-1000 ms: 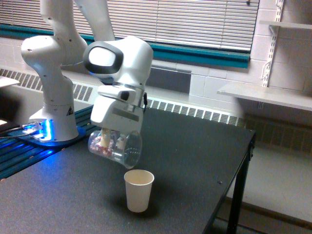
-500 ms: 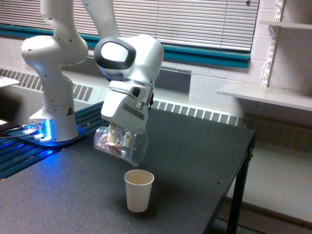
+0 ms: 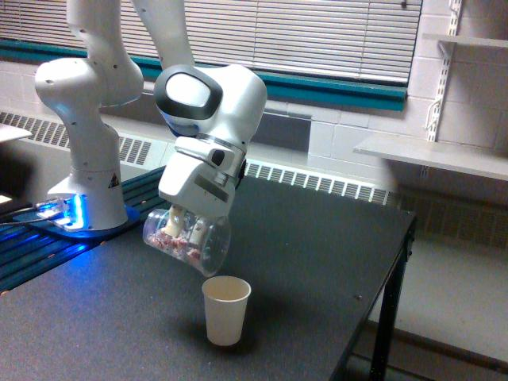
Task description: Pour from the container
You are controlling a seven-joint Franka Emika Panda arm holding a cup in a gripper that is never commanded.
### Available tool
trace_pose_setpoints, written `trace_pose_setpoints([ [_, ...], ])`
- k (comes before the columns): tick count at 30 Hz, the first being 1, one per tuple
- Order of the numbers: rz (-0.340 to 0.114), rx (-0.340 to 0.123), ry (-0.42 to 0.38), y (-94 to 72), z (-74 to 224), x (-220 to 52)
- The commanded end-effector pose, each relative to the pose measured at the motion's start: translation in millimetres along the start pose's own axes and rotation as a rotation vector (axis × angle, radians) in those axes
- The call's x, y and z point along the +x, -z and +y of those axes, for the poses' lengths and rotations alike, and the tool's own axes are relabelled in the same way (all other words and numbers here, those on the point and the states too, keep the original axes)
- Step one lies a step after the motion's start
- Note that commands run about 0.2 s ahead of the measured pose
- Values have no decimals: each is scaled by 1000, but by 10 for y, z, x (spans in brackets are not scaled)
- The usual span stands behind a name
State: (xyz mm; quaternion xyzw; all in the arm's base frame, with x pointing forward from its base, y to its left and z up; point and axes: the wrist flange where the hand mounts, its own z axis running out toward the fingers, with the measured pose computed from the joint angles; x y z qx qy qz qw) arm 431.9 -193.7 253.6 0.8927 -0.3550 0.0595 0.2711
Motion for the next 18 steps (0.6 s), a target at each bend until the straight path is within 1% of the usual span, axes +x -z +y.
trace_pose_setpoints([
  [1,23,-22,8,91,-57,71],
  [9,23,-43,24,102,-86,78],
  [18,26,-51,40,95,-112,61],
])
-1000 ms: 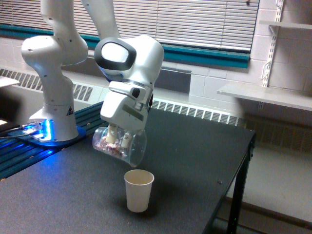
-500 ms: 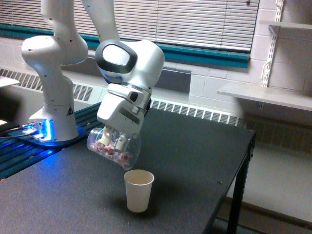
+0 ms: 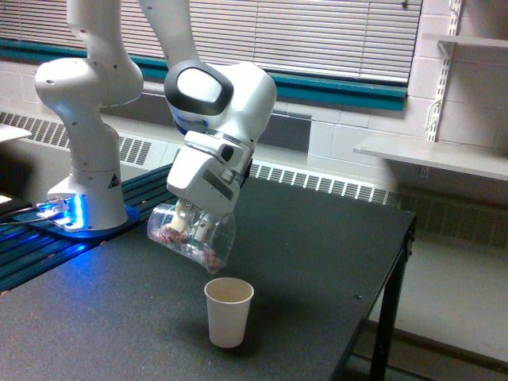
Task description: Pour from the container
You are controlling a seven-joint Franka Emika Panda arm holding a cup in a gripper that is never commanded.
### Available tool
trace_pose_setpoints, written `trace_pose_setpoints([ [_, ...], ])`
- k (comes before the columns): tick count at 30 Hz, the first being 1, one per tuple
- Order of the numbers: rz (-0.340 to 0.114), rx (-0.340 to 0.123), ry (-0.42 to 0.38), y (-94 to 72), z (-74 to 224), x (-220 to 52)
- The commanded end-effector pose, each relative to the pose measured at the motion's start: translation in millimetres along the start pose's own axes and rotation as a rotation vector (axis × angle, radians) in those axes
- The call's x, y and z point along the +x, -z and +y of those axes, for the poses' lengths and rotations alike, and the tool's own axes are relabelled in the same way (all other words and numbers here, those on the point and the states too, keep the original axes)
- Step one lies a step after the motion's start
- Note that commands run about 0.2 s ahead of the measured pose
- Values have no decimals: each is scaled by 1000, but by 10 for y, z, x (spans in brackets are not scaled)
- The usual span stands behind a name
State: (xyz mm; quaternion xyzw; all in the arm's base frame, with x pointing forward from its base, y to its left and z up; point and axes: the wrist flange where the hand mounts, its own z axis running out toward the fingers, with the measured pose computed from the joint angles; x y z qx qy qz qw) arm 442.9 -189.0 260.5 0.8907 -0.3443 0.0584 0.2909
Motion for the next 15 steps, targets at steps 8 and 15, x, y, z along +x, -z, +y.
trace_pose_setpoints([
  [8,13,-25,32,34,-57,-14],
  [15,15,-39,48,58,-68,-12],
])
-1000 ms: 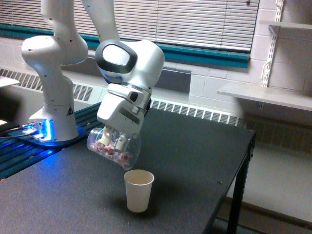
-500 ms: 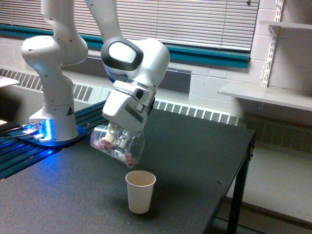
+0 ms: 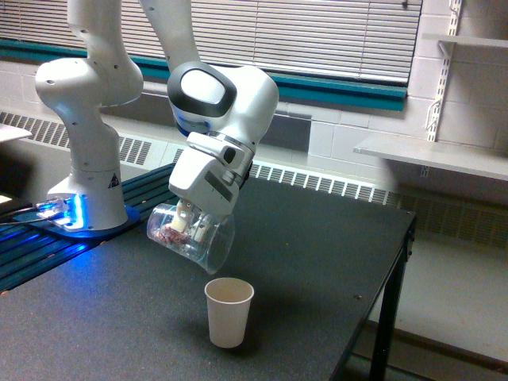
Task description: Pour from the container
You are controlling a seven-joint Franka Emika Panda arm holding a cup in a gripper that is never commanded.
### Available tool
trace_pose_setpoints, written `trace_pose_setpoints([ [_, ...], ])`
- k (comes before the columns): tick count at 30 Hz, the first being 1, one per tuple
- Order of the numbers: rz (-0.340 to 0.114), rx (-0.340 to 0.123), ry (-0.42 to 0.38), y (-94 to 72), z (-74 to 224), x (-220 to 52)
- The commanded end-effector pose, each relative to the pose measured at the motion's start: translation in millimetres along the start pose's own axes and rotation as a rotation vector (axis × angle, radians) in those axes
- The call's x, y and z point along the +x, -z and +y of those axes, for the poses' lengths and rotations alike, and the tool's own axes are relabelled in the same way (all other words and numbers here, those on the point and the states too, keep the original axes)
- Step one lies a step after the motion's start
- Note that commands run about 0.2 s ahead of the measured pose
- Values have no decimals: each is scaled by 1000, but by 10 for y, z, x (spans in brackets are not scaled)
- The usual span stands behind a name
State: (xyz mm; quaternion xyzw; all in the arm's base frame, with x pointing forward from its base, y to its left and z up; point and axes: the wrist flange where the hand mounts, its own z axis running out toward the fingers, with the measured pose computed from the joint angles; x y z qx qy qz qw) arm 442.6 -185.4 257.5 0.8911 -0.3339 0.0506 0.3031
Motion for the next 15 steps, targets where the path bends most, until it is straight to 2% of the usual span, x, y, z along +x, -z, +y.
trace_pose_setpoints([
  [1,17,-18,28,71,-40,24],
  [15,46,-73,102,142,-169,86],
])
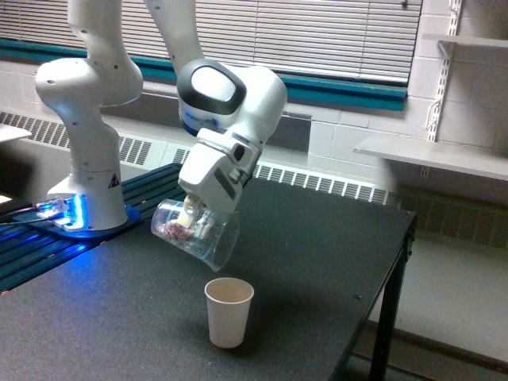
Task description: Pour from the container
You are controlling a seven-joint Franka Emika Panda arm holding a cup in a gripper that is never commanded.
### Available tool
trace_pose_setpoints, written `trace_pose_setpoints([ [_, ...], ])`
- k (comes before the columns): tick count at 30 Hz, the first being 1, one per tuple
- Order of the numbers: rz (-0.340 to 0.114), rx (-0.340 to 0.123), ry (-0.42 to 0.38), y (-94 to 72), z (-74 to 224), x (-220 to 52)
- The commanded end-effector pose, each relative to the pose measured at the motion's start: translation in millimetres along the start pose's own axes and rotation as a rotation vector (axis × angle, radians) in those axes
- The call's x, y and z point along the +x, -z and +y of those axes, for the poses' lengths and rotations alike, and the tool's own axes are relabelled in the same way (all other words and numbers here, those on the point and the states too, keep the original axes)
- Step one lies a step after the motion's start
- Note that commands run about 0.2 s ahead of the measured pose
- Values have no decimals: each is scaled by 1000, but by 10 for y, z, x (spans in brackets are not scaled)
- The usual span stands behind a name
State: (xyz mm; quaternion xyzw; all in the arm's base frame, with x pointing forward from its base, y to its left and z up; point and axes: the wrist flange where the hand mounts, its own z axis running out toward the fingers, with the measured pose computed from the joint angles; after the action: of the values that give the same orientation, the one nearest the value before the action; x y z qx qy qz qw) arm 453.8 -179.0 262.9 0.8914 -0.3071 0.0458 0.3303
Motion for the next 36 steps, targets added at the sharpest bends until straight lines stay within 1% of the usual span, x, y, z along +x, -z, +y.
trace_pose_setpoints([
  [1,21,-28,51,52,-89,25],
  [10,12,-44,63,-21,-79,-18],
  [16,12,-55,66,-42,-53,-34],
  [26,27,-58,70,-16,-31,-46],
  [36,37,-46,71,29,-20,-35],
])
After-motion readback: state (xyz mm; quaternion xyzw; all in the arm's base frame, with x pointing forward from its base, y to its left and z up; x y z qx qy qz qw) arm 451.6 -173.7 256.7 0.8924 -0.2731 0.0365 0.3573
